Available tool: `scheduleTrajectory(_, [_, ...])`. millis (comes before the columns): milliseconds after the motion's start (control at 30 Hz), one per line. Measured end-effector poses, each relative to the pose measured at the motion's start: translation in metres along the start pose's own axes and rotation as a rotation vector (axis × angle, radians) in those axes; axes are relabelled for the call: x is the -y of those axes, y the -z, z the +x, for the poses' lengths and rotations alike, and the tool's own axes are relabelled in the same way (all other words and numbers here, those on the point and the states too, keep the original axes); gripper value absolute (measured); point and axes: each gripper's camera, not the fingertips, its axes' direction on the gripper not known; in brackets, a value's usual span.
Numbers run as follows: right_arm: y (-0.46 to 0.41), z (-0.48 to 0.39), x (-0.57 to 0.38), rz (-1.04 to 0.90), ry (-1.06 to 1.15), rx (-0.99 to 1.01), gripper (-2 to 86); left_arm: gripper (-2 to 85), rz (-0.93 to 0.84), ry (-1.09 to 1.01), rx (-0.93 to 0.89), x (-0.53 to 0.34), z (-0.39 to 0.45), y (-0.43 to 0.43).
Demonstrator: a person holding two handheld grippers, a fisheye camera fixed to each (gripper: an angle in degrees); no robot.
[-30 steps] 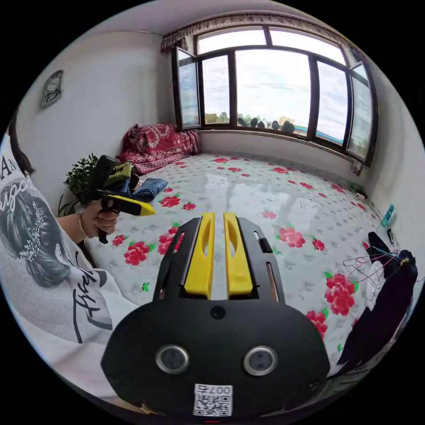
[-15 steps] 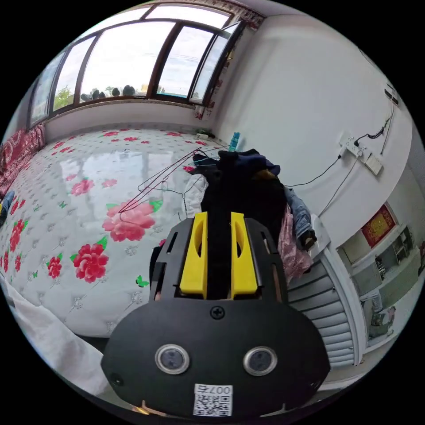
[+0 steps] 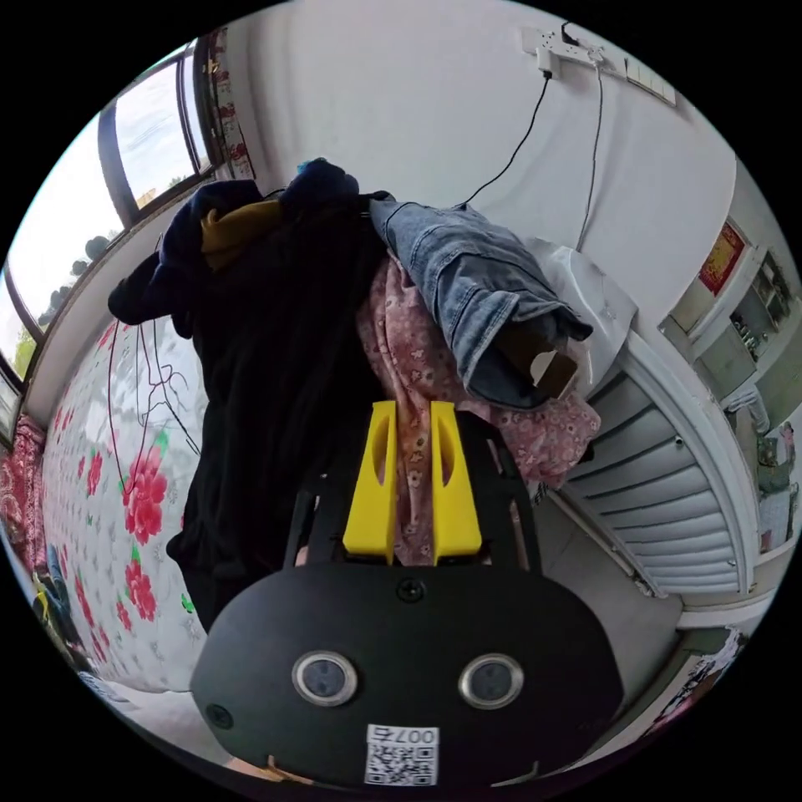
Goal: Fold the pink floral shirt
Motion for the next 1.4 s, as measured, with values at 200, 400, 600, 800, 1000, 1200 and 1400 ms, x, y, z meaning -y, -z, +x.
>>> scheduleTrajectory(200, [0.029,0.044,0.008,0.037,-0.034,0.051,0.0,-1.0,-0.048,-0.023,0.069,0.004,0.008,-0.012])
scheduleTrajectory(400, [0.143,0.076,0.044,0.338,-0.083,0.483,-0.4,-1.0,-0.022,-0.061,0.026,0.002,0.002,0.004])
scheduleTrajectory(600, [0.277,0.010,0.100,0.601,0.121,0.737,-0.4,-1.0,0.027,-0.172,0.059,-0.008,-0.002,0.045])
scheduleTrajectory(800, [0.456,-0.133,0.123,0.823,0.448,0.910,-0.4,-0.8,0.116,-0.268,0.046,-0.020,-0.013,0.101])
scheduleTrajectory(1000, [0.536,-0.294,0.063,0.787,0.783,1.133,-0.3,0.8,0.193,-0.345,0.108,-0.043,-0.036,0.181])
scheduleTrajectory(1200, [0.573,-0.479,-0.020,0.662,1.056,1.504,-0.4,4.7,0.231,-0.356,0.212,-0.079,-0.079,0.275])
scheduleTrajectory(1400, [0.528,-0.673,-0.101,0.360,1.135,1.688,-0.3,9.4,0.246,-0.230,0.281,-0.121,-0.145,0.353])
